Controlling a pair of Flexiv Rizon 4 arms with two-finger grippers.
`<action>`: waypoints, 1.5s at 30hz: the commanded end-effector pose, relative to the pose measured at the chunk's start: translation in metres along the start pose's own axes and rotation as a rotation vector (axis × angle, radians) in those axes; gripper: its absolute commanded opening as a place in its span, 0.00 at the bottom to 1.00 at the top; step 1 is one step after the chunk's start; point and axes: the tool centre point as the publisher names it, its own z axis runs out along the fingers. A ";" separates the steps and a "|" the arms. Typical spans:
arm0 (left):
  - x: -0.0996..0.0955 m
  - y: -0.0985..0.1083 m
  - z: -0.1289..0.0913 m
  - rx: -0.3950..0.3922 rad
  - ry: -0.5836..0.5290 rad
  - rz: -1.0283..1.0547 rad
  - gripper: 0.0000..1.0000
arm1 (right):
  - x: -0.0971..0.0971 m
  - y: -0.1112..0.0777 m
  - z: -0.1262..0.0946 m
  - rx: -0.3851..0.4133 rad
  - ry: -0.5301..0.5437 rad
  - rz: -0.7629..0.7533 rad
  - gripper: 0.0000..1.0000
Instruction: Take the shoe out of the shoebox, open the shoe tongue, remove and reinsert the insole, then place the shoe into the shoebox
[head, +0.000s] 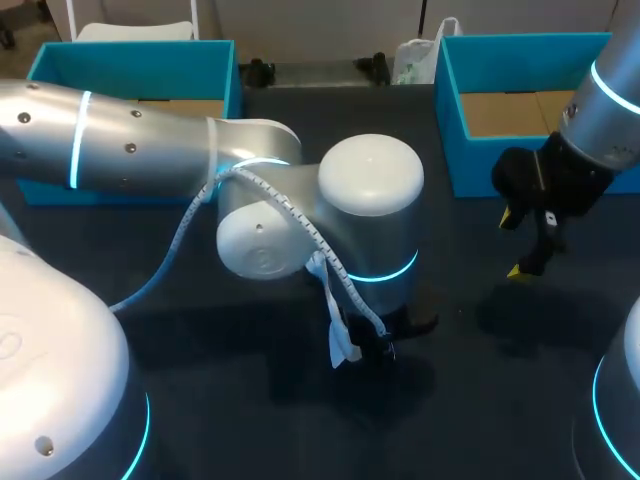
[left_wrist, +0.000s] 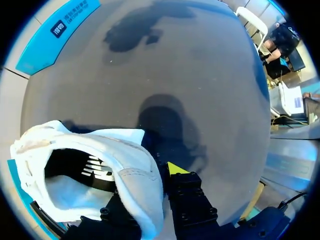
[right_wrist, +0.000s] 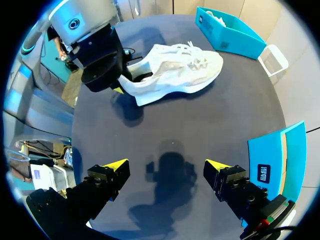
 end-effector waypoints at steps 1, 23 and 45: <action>0.001 0.005 -0.011 0.005 -0.006 0.002 0.00 | 0.000 0.000 0.000 0.002 -0.001 0.001 1.00; -0.007 0.018 -0.059 0.015 0.031 0.088 0.00 | 0.000 0.000 0.000 0.002 -0.001 0.001 1.00; -0.060 0.045 -0.169 -0.008 0.066 0.230 0.00 | 0.000 0.000 0.000 0.002 -0.001 0.001 1.00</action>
